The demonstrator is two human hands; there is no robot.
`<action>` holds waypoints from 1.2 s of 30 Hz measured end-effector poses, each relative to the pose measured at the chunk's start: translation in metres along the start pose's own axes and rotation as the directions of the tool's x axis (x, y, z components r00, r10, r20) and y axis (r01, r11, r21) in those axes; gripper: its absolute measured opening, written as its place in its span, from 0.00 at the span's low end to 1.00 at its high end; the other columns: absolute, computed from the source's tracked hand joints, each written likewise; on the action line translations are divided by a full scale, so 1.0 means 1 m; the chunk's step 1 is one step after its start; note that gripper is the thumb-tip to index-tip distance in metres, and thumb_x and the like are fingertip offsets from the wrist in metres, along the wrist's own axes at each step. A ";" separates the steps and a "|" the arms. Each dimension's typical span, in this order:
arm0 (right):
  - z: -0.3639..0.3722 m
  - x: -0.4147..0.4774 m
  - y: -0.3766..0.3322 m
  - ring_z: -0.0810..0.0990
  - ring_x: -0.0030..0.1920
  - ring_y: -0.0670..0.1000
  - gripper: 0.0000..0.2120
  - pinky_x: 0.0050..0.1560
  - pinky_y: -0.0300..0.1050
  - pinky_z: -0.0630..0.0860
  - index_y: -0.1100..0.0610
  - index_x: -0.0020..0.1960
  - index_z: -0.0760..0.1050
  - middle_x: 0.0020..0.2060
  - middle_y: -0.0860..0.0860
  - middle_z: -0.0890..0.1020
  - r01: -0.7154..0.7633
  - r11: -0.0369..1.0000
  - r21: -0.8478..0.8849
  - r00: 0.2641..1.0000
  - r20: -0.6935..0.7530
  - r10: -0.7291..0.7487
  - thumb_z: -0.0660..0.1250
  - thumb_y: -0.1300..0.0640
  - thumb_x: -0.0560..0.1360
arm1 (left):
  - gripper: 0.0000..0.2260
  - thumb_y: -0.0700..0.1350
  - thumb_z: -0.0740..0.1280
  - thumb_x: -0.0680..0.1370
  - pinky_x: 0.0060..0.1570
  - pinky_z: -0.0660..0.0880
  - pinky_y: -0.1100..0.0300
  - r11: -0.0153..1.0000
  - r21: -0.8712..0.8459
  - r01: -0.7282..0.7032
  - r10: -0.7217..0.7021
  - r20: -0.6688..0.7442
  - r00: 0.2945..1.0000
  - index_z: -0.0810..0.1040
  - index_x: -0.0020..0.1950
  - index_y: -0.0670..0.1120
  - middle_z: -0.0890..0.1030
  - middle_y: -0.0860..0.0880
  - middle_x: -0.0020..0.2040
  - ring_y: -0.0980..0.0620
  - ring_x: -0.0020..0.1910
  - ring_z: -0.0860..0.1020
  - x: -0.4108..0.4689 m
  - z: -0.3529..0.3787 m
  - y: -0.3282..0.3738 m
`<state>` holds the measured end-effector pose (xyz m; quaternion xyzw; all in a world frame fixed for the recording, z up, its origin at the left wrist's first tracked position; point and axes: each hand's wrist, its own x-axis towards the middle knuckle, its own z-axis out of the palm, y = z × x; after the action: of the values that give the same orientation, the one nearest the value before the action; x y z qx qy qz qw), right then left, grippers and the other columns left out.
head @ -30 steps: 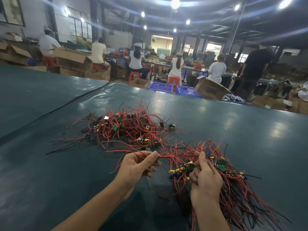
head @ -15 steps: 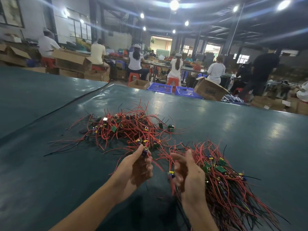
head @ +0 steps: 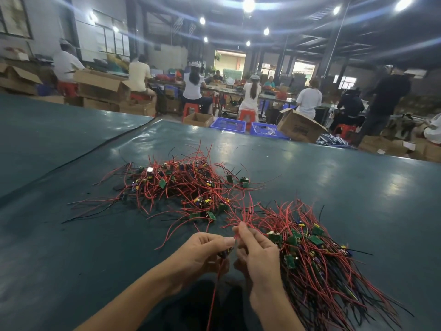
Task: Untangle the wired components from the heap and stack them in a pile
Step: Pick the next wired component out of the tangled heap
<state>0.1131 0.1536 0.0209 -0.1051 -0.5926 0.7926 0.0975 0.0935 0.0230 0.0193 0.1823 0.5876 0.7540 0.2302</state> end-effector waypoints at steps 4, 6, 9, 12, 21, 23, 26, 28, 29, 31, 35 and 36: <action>-0.009 0.008 -0.006 0.61 0.20 0.44 0.11 0.18 0.35 0.58 0.60 0.36 0.82 0.24 0.49 0.69 -0.033 0.981 0.191 0.990 -0.125 0.058 0.69 0.58 0.76 | 0.14 0.56 0.74 0.68 0.37 0.73 0.63 0.997 0.075 -0.010 0.005 0.060 0.998 0.76 0.29 0.50 0.76 0.50 0.29 0.53 0.31 0.76 0.001 -0.005 0.000; -0.013 0.012 -0.008 0.60 0.19 0.43 0.10 0.16 0.34 0.57 0.63 0.40 0.80 0.25 0.49 0.72 -0.032 0.955 0.296 0.979 -0.184 0.090 0.67 0.59 0.77 | 0.14 0.55 0.73 0.69 0.37 0.73 0.64 0.994 0.109 -0.001 -0.012 0.111 0.994 0.76 0.29 0.50 0.77 0.49 0.30 0.53 0.31 0.76 0.000 -0.007 0.001; -0.018 0.015 -0.009 0.60 0.19 0.42 0.10 0.16 0.34 0.57 0.62 0.41 0.79 0.27 0.49 0.71 -0.009 0.945 0.327 0.963 -0.251 0.096 0.66 0.58 0.78 | 0.13 0.55 0.73 0.70 0.38 0.73 0.64 0.993 0.119 0.017 -0.033 0.133 0.991 0.77 0.30 0.49 0.79 0.48 0.31 0.53 0.32 0.77 -0.003 -0.007 0.001; -0.019 0.013 -0.005 0.61 0.20 0.42 0.12 0.17 0.34 0.58 0.60 0.43 0.82 0.27 0.48 0.72 -0.013 0.978 0.207 0.975 -0.213 0.058 0.68 0.51 0.76 | 0.15 0.57 0.73 0.69 0.36 0.73 0.65 0.997 0.071 0.015 -0.018 0.039 0.999 0.78 0.28 0.49 0.78 0.49 0.30 0.53 0.31 0.76 -0.003 -0.006 0.004; 0.002 -0.001 0.001 0.79 0.31 0.53 0.13 0.36 0.45 0.79 0.55 0.37 0.86 0.29 0.54 0.80 -0.015 0.996 -0.093 1.000 -0.003 0.014 0.68 0.51 0.76 | 0.14 0.58 0.72 0.71 0.38 0.73 0.66 0.995 0.100 0.030 -0.034 0.040 0.999 0.82 0.33 0.49 0.80 0.51 0.33 0.56 0.33 0.78 -0.002 -0.005 0.002; -0.009 0.005 -0.005 0.64 0.22 0.45 0.14 0.21 0.36 0.64 0.58 0.38 0.85 0.23 0.49 0.69 -0.041 0.998 0.049 0.994 -0.099 0.046 0.67 0.52 0.77 | 0.14 0.56 0.73 0.69 0.35 0.72 0.66 0.993 0.117 0.035 -0.040 0.044 0.998 0.77 0.29 0.49 0.78 0.49 0.30 0.54 0.31 0.76 -0.001 -0.005 -0.001; -0.022 0.012 -0.011 0.57 0.21 0.43 0.14 0.18 0.35 0.56 0.63 0.43 0.83 0.24 0.48 0.63 -0.034 0.973 0.229 0.975 -0.207 0.083 0.66 0.54 0.79 | 0.15 0.55 0.73 0.68 0.35 0.72 0.65 0.991 0.128 0.041 -0.051 0.077 0.996 0.75 0.29 0.48 0.77 0.45 0.31 0.53 0.31 0.77 0.000 -0.007 -0.005; -0.022 0.014 -0.009 0.58 0.20 0.43 0.14 0.18 0.34 0.57 0.62 0.46 0.83 0.26 0.49 0.66 -0.011 0.975 0.221 0.975 -0.214 0.059 0.65 0.53 0.79 | 0.15 0.54 0.74 0.68 0.34 0.72 0.64 0.997 0.070 0.040 -0.045 0.064 0.997 0.74 0.29 0.47 0.76 0.44 0.31 0.53 0.30 0.77 0.000 -0.007 -0.005; -0.020 0.013 -0.007 0.60 0.21 0.42 0.14 0.19 0.34 0.58 0.60 0.46 0.84 0.27 0.49 0.69 -0.005 0.982 0.191 0.980 -0.196 0.044 0.66 0.51 0.79 | 0.15 0.54 0.74 0.68 0.33 0.72 0.65 0.999 0.036 0.038 -0.039 0.037 0.999 0.75 0.29 0.48 0.76 0.44 0.31 0.53 0.29 0.77 0.001 -0.006 -0.004; -0.014 0.009 -0.004 0.64 0.22 0.43 0.14 0.21 0.35 0.62 0.56 0.45 0.84 0.29 0.48 0.74 0.001 0.997 0.076 0.994 -0.113 0.008 0.67 0.47 0.77 | 0.15 0.55 0.76 0.68 0.32 0.73 0.64 0.999 -0.016 0.036 -0.037 -0.063 0.997 0.78 0.29 0.48 0.78 0.47 0.31 0.54 0.29 0.77 0.002 -0.006 -0.002; -0.003 0.001 0.004 0.82 0.34 0.45 0.16 0.35 0.37 0.78 0.53 0.44 0.84 0.34 0.48 0.84 0.191 0.958 -0.215 0.975 0.159 -0.158 0.69 0.42 0.68 | 0.20 0.60 0.70 0.68 0.36 0.75 0.62 0.996 0.087 0.021 -0.001 -0.222 0.975 0.85 0.39 0.43 0.81 0.45 0.35 0.53 0.32 0.78 0.006 -0.012 -0.001; -0.002 -0.001 0.006 0.84 0.40 0.46 0.17 0.41 0.41 0.81 0.53 0.46 0.84 0.38 0.49 0.85 0.240 0.927 -0.287 0.959 0.222 -0.179 0.69 0.41 0.68 | 0.22 0.61 0.69 0.68 0.36 0.75 0.63 0.990 0.143 0.014 0.020 -0.230 0.973 0.85 0.41 0.41 0.81 0.45 0.35 0.53 0.33 0.79 0.006 -0.013 -0.002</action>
<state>0.1145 0.1530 0.0149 0.0217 -0.7244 0.6808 0.1068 0.0821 0.0164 0.0146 0.1103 0.6627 0.7263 0.1454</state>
